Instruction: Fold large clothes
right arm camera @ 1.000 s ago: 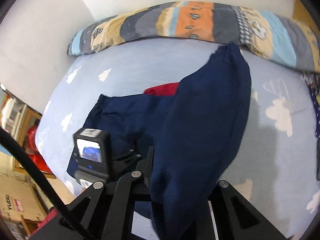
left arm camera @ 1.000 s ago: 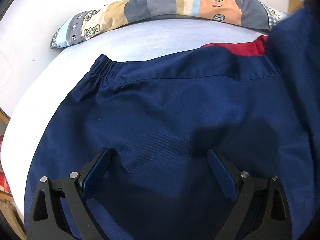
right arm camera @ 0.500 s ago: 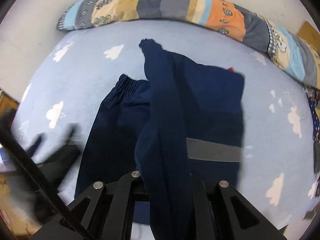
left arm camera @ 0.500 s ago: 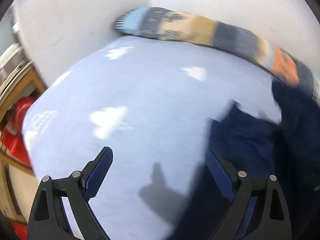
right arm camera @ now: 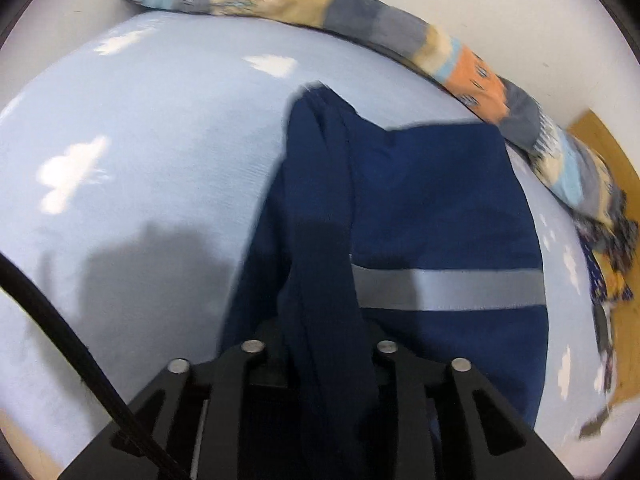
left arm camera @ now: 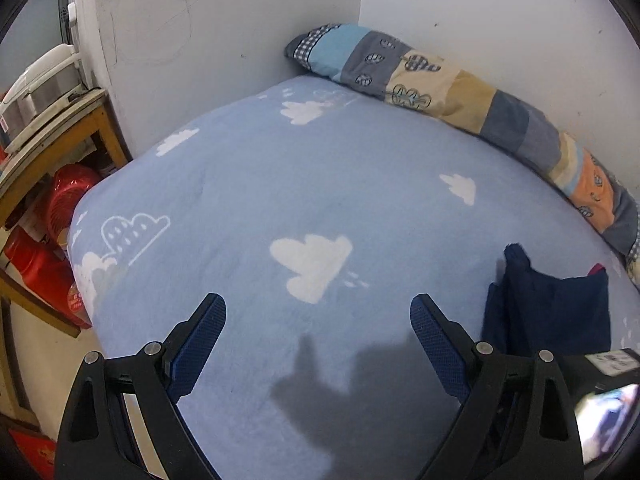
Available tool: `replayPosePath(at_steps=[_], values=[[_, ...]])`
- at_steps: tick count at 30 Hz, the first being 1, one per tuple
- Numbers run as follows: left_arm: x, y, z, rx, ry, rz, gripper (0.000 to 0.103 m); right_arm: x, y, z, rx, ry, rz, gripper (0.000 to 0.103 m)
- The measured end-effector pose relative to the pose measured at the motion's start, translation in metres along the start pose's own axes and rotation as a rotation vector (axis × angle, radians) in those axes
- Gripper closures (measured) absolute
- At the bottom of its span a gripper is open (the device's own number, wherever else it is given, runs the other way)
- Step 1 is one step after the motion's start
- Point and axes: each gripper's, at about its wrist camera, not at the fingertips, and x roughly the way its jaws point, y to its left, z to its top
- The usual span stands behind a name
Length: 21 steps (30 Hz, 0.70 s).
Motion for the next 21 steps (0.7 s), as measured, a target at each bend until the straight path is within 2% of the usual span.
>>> replayPosePath(at_steps=[2, 5, 6, 7, 8, 9, 10, 11, 13, 15, 17, 19, 20, 21], values=[[-0.01, 0.004, 0.002, -0.025, -0.021, -0.026, 0.009, -0.029, -0.01, 0.002, -0.002, -0.059, 0.157, 0.055], [-0.023, 0.008, 0.007, -0.064, -0.054, -0.056, 0.009, -0.073, -0.042, 0.004, 0.012, -0.105, 0.359, 0.054], [-0.027, 0.007, 0.006, -0.064, -0.061, -0.06, 0.009, -0.084, -0.058, 0.007, 0.039, -0.117, 0.454, 0.054], [-0.032, 0.005, 0.005, -0.053, -0.069, -0.06, 0.009, -0.097, -0.079, 0.007, 0.069, -0.145, 0.586, 0.054], [-0.036, 0.002, 0.004, -0.037, -0.075, -0.064, 0.009, -0.114, -0.103, 0.008, 0.082, -0.191, 0.681, 0.054], [-0.041, -0.002, 0.001, -0.018, -0.079, -0.075, 0.009, -0.128, -0.124, 0.009, 0.074, -0.235, 0.678, 0.053], [-0.047, -0.008, -0.002, 0.004, -0.08, -0.095, 0.009, -0.138, -0.145, 0.01, 0.065, -0.272, 0.632, 0.05], [-0.052, -0.013, -0.006, 0.021, -0.08, -0.12, 0.009, -0.141, -0.16, 0.011, 0.061, -0.287, 0.61, 0.043], [-0.062, -0.025, -0.02, 0.056, -0.066, -0.177, 0.009, -0.13, -0.193, 0.017, 0.024, -0.252, 0.584, 0.041], [-0.065, -0.036, -0.037, 0.083, -0.034, -0.2, 0.009, -0.116, -0.213, 0.017, 0.012, -0.25, 0.485, 0.043], [-0.067, -0.052, -0.062, 0.112, 0.011, -0.238, 0.009, -0.09, -0.228, 0.022, -0.014, -0.231, 0.437, 0.048], [-0.066, -0.071, -0.086, 0.142, 0.058, -0.291, 0.009, -0.053, -0.234, 0.032, -0.004, -0.171, 0.4, 0.058], [-0.067, -0.085, -0.103, 0.162, 0.077, -0.314, 0.009, -0.042, -0.235, 0.037, 0.007, -0.162, 0.411, 0.064], [-0.067, -0.095, -0.116, 0.177, 0.077, -0.302, 0.01, -0.024, -0.234, 0.043, 0.013, -0.145, 0.426, 0.072]])
